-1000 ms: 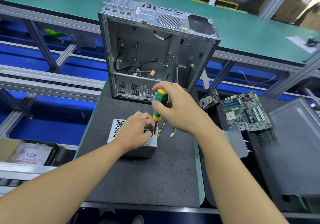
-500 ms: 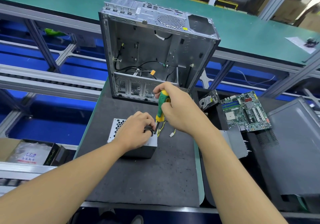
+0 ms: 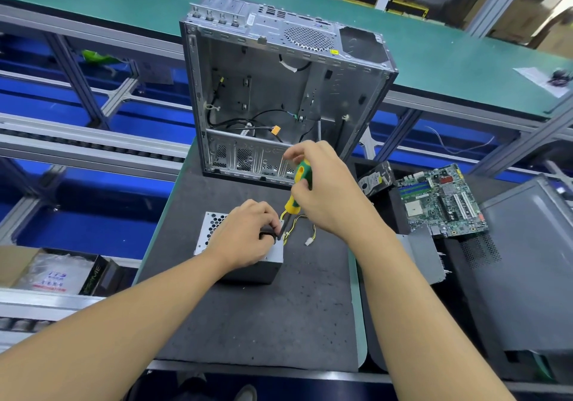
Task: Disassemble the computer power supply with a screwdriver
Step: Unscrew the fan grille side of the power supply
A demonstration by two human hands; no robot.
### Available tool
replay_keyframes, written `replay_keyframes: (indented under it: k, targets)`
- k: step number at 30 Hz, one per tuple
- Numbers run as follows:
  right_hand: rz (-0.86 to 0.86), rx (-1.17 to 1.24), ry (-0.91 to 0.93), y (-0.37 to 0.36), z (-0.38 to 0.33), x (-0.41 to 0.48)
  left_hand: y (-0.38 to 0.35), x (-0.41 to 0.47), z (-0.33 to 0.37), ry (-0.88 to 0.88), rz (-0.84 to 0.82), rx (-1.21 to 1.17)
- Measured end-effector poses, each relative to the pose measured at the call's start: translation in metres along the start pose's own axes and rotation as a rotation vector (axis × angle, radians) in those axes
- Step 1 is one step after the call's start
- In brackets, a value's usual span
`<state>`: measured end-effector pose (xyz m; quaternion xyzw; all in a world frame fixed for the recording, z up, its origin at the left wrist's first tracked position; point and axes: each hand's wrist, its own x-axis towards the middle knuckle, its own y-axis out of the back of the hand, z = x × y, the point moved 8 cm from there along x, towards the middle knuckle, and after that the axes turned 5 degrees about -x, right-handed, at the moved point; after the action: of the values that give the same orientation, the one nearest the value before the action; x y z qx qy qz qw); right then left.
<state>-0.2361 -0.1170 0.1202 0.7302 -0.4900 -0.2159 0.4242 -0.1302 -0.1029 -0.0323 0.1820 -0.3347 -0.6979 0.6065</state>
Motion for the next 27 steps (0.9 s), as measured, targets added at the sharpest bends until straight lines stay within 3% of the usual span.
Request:
replay_keyframes:
  k: [5, 11, 27]
  targets:
    - [-0.061, 0.043, -0.045, -0.007, 0.005, -0.001, 0.0, 0.001, 0.0, -0.004, -0.005, 0.005]
    - [-0.012, -0.096, -0.006, -0.004, 0.0, 0.0, 0.0, 0.0, 0.0, -0.01, 0.009, -0.006]
    - [-0.059, 0.035, -0.122, -0.013, 0.005, 0.005, -0.001, 0.001, 0.0, -0.019, 0.004, 0.014]
